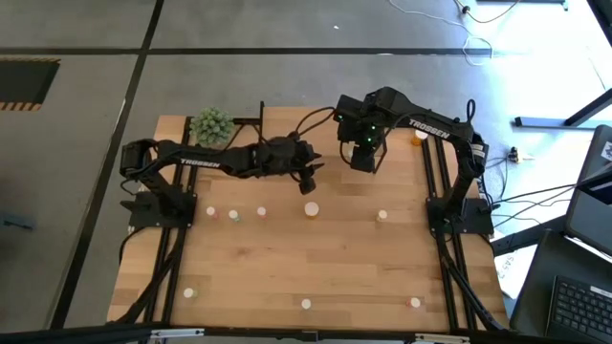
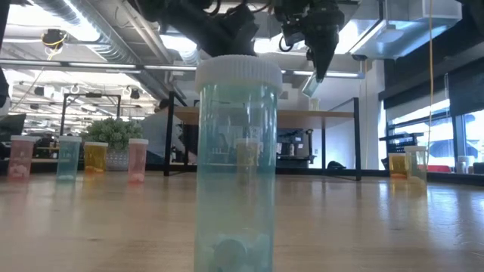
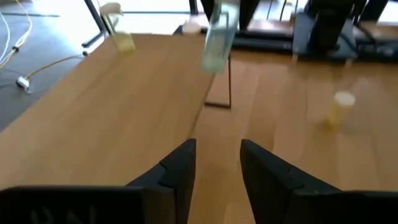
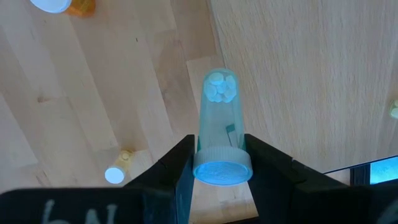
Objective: Pick and place medicine bottles onto shelf by color
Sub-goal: Put the top right blue medicine bottle on the shelf
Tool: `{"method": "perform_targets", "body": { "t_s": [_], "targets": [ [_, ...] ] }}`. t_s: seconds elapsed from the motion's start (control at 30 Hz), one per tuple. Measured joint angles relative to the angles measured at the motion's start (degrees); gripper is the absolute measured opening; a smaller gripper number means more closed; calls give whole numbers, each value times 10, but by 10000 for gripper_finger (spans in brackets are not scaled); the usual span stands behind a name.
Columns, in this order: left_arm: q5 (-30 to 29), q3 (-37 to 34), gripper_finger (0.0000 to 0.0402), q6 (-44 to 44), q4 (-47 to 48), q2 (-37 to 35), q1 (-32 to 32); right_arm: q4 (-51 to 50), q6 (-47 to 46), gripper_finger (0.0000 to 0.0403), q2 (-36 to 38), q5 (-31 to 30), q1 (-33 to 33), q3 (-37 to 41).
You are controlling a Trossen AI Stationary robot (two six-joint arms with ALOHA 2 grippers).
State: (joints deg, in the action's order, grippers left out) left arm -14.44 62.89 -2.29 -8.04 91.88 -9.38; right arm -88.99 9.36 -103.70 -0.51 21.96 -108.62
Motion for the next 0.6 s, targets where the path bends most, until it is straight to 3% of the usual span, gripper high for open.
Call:
{"method": "perform_targets", "body": {
  "t_s": [0.3,0.6],
  "targets": [
    [1,0,118,-32,23,0,4,11,1,131,0,0,0,0],
    [-3,0,120,-294,35,0,43,15,2,131,0,0,0,0]
  ]
}}
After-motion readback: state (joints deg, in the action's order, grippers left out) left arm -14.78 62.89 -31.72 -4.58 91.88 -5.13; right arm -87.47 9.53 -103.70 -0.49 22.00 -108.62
